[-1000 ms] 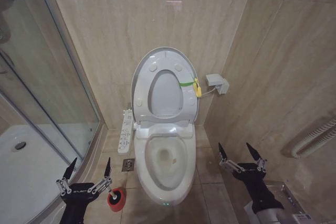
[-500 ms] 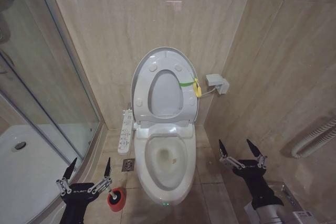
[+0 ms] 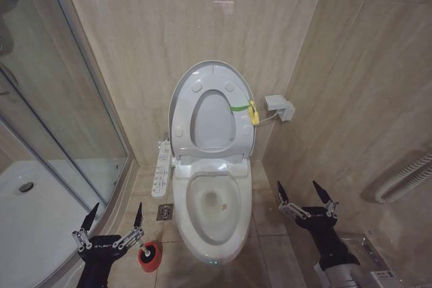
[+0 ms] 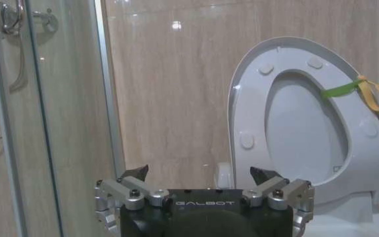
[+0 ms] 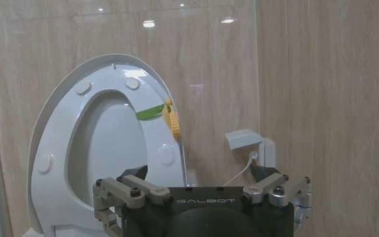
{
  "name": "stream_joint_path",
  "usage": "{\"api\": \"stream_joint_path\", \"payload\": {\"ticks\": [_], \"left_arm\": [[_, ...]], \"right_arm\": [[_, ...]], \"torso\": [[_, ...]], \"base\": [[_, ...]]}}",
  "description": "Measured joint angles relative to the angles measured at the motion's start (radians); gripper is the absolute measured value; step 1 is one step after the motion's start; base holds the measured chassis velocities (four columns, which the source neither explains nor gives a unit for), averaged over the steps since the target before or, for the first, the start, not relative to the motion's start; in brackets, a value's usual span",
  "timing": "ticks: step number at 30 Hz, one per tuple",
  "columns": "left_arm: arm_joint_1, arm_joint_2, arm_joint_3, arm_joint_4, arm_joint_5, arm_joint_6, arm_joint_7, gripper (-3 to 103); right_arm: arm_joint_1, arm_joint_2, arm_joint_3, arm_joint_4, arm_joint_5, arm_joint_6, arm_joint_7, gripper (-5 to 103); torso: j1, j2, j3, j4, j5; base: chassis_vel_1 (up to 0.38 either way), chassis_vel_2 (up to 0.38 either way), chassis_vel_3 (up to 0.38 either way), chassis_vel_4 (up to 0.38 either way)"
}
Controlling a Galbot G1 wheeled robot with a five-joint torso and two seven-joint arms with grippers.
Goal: Open the toilet lid, clean the toilet bowl with a toilet brush, close the toilet lid, and flush.
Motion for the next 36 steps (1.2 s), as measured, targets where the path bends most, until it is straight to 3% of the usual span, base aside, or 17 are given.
{"api": "stream_joint_path", "payload": {"ticks": [36], "left_arm": [[0.0,0.0,0.0,0.0,0.0,0.0,0.0,100]], "right_arm": [[0.0,0.0,0.001,0.0,-0.001,0.0,0.001,100]], "torso": [[0.0,0.0,0.0,0.0,0.0]], "base": [[0.0,0.0,0.0,0.0]]}}
